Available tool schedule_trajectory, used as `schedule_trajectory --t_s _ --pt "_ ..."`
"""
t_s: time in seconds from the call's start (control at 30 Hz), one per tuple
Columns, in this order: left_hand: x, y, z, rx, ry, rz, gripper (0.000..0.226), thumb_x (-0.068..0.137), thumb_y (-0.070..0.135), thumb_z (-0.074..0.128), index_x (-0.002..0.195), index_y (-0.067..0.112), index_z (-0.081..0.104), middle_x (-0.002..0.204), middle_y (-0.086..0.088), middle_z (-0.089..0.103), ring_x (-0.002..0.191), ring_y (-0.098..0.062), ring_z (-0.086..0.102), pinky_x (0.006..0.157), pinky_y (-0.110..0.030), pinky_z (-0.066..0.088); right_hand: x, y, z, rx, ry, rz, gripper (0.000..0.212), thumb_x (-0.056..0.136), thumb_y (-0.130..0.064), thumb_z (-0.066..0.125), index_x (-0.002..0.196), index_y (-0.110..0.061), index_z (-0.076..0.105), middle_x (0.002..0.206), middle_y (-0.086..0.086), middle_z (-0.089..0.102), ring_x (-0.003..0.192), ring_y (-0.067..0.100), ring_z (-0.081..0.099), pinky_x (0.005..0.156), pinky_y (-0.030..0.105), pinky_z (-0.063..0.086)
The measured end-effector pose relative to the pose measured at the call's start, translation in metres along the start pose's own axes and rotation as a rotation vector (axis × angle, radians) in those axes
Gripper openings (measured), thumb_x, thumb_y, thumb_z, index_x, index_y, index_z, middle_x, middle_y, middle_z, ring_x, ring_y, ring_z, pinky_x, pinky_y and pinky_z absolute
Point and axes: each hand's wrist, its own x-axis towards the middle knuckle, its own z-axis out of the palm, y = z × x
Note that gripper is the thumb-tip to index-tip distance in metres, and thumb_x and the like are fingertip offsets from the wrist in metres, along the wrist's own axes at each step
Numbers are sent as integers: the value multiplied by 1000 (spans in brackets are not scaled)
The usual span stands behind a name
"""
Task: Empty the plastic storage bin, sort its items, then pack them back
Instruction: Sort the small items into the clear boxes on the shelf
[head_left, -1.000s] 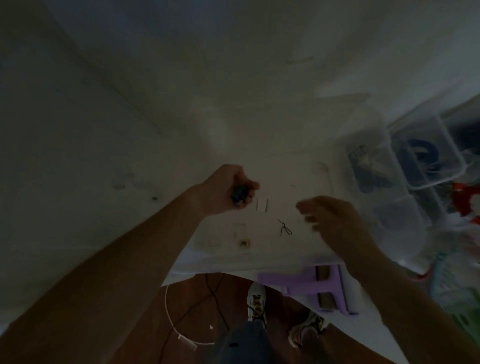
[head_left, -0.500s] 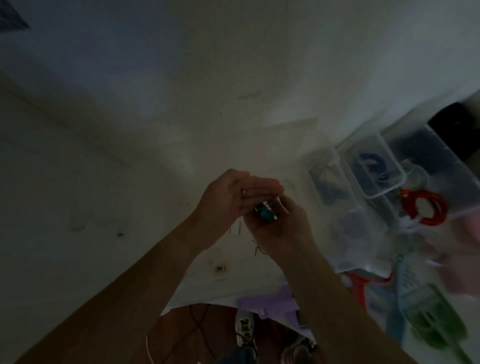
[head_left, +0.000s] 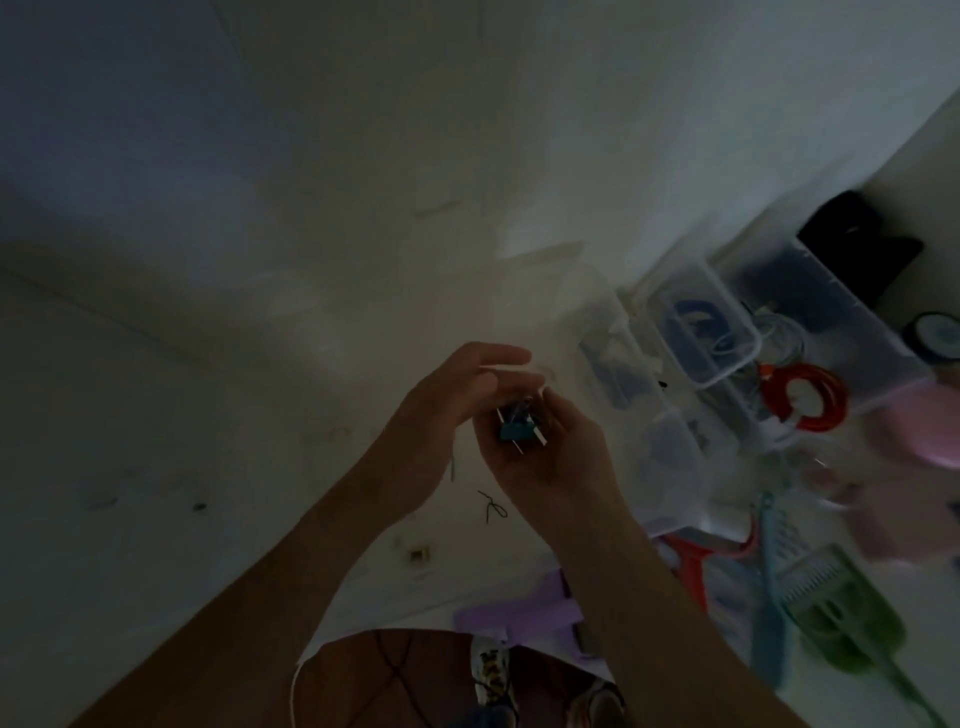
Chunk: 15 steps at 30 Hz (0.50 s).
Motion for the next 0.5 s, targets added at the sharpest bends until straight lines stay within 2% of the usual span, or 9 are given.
schedule_trajectory --t_s 0.03,0.1,0.17,0.2,0.27,0.37,0.43,0.47,0.5 --pt "-2 4 2 207 -49 85 34 103 10 37 126 22 59 125 17 63 113 1 61 97 -15 43 -2 -1 0 -20 -21 7 13 88 -7 60 100 -3 62 97 17 64 92 27 67 84 38 57" --pt "-2 6 4 642 -129 300 43 100 6 44 136 30 47 128 19 60 110 4 60 91 -16 49 -2 -2 0 -54 -30 63 9 88 -6 57 84 -1 63 80 11 62 67 18 67 67 26 56" --pt "2 4 5 941 -149 486 57 93 -1 54 138 32 45 134 17 55 107 0 62 84 -24 54 -2 -3 -1 -53 -42 115 27 92 -9 53 67 -5 64 72 3 55 63 9 59 78 11 42" --pt "4 3 6 1019 -154 547 59 90 -2 58 138 31 46 135 15 53 105 -3 62 81 -26 55 -1 -5 -3 -53 -39 125 31 93 -9 52 64 -7 63 72 0 51 67 7 53 86 10 35" --pt "7 4 8 1054 -137 622 55 88 5 64 136 27 49 131 13 55 102 -6 62 81 -25 53 0 -9 -5 -23 -43 157 31 96 -10 49 68 -7 62 72 -2 49 70 4 49 84 9 33" --pt "15 0 11 798 96 548 41 87 19 70 126 24 57 112 11 61 93 -4 61 82 -17 48 -1 -20 -8 -66 50 106 24 99 -12 50 82 -2 63 74 7 62 67 13 58 61 16 50" --pt "28 -29 5 710 256 434 26 87 18 71 112 20 64 99 5 61 81 -6 62 76 -21 51 -3 -30 -11 -120 131 19 23 99 -14 50 84 -2 63 78 12 62 69 19 59 57 23 52" --pt "34 -51 1 783 214 332 21 86 17 70 106 20 66 95 3 60 78 -9 61 76 -28 53 -4 -36 -14 -130 148 -17 24 100 -15 49 84 -2 62 80 13 61 70 20 59 58 23 52" --pt "38 -76 -2 890 67 204 20 85 19 70 104 20 67 95 1 60 78 -12 60 78 -36 53 -5 -41 -15 -129 151 -46 25 101 -17 48 85 -3 62 82 12 61 71 20 60 58 23 53"
